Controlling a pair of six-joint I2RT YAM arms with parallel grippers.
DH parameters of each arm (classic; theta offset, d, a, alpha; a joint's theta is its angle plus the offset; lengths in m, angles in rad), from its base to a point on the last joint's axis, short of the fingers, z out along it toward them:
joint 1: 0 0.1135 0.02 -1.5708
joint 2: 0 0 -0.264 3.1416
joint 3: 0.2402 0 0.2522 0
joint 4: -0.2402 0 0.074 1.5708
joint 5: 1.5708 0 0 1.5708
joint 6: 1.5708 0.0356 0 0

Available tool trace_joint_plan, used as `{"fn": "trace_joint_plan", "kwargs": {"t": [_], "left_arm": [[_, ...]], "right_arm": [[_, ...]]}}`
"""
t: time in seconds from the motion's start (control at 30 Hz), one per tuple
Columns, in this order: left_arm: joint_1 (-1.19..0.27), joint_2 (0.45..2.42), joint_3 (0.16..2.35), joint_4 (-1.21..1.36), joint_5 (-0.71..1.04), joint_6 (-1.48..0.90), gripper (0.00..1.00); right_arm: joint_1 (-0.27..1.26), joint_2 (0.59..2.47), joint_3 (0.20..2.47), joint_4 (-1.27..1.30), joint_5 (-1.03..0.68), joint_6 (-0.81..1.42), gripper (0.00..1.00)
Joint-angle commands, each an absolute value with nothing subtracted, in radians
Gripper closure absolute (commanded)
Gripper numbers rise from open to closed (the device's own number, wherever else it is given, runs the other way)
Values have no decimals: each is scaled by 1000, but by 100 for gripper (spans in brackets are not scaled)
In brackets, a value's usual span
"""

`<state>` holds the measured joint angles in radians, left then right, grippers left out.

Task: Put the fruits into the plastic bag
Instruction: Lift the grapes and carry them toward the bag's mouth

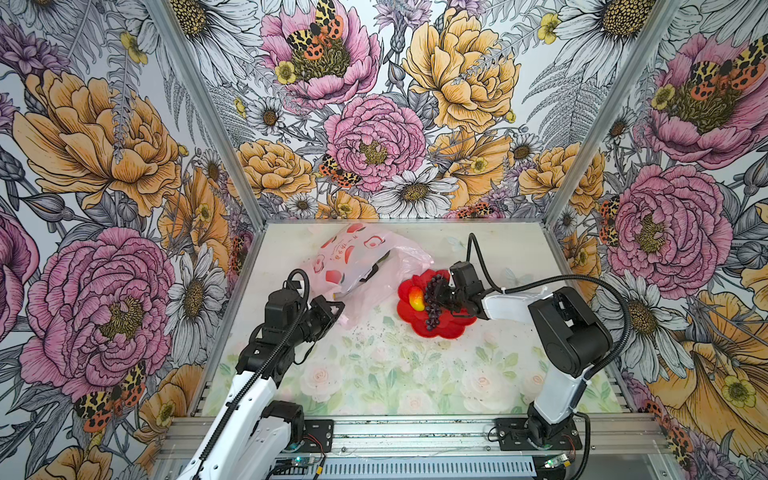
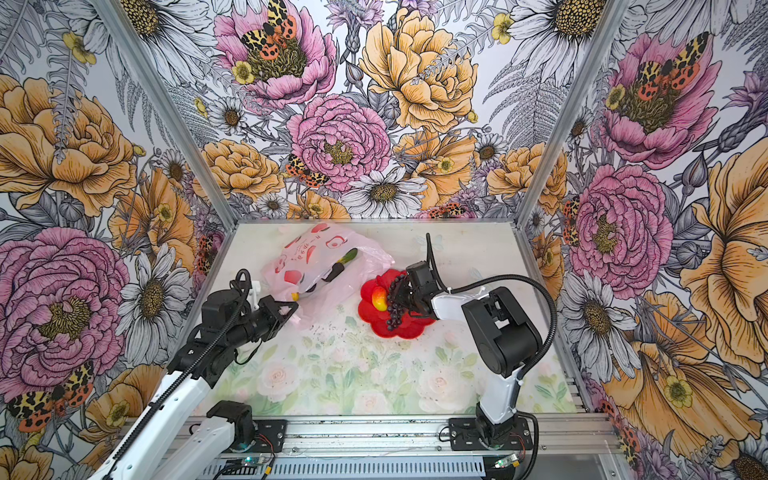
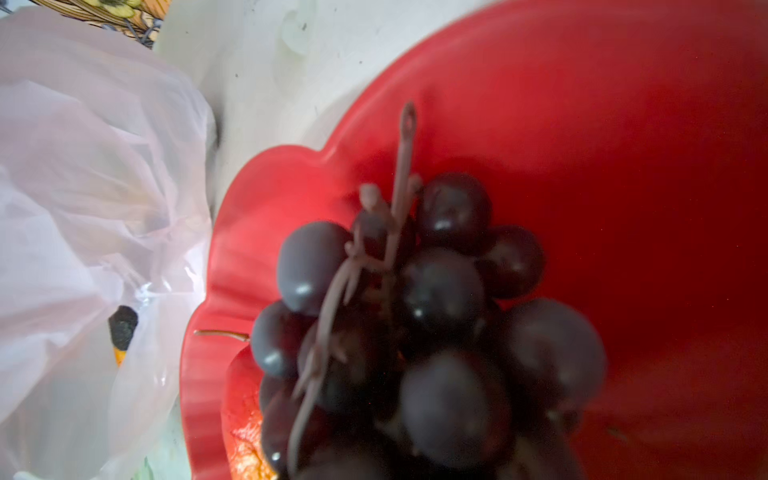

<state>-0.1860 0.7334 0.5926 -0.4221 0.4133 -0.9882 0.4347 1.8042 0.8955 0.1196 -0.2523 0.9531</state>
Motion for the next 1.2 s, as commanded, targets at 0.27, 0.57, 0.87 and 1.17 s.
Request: {"fn": "trace_joint_plan", "kwargs": {"t": [0.27,0.57,0.87,1.17], "left_arm": [[-195,763,655,-414,429,-971,100],[-198,790,691,-389,431,-969,100],[-227,823,756,-392,436,-916,100],[-257,839,782,-393,448,-881,100]], "right_arm": [[413,1555,863,117,-286,856,68],[411,1368,946,-74,-253,748,68],[411,1331,1128,-152,-422,752,68],[473,1515,1388,-182,-747,843,68]]}}
